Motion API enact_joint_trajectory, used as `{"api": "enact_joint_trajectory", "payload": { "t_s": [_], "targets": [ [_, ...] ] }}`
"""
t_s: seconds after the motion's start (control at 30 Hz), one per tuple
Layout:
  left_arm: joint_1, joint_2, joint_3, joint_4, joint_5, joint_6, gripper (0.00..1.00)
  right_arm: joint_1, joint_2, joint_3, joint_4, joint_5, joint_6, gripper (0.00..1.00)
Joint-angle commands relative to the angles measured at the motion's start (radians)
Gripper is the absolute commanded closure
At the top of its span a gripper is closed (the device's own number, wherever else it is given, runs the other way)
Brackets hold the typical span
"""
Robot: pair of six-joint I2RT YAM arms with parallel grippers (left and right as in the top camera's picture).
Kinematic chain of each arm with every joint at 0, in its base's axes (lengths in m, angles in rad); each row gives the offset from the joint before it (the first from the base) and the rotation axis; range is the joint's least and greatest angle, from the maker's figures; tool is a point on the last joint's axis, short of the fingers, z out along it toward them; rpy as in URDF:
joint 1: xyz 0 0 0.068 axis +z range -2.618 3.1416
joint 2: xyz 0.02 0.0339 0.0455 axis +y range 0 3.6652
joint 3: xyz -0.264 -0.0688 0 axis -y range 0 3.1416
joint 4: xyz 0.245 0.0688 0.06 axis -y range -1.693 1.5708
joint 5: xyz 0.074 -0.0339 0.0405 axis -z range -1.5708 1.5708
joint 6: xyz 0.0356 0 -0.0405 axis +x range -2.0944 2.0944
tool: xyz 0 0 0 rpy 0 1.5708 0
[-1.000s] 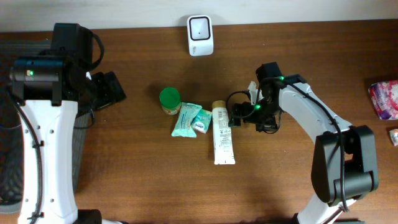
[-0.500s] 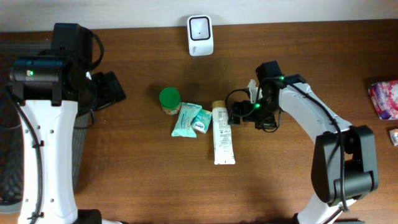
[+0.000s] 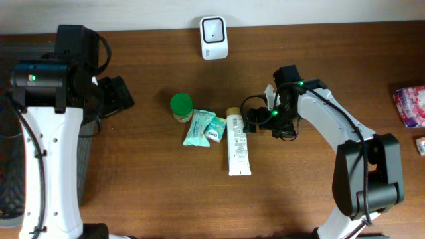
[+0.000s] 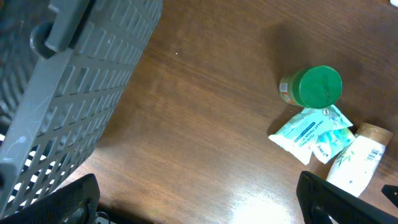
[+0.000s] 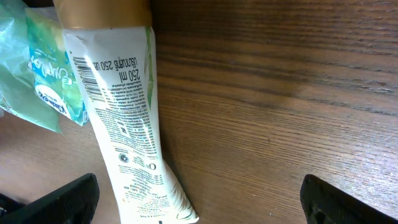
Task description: Scan the item barcode
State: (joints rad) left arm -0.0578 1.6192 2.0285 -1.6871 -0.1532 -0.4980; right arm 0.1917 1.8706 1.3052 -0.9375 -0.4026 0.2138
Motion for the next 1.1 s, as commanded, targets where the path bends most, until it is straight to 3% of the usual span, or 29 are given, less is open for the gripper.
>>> {"api": "enact_joint_trajectory", "payload": {
  "t_s": [0.0,0.3,1.07],
  "targets": [
    [0.004,-0.016,0.011,-0.001,0.000,-0.013,0.01,0.012,-0.014,0.019,-0.002,-0.012,0.005,0.01],
    [0.004,-0.016,0.011,-0.001,0.000,-0.013,0.01,0.085,-0.014,0.019,0.021,-0.005,0.005,0.01],
    [0.004,-0.016,0.011,-0.001,0.000,-0.013,0.01,0.085,-0.014,0.019,0.010,-0.009,0.005,0.01]
  ]
}}
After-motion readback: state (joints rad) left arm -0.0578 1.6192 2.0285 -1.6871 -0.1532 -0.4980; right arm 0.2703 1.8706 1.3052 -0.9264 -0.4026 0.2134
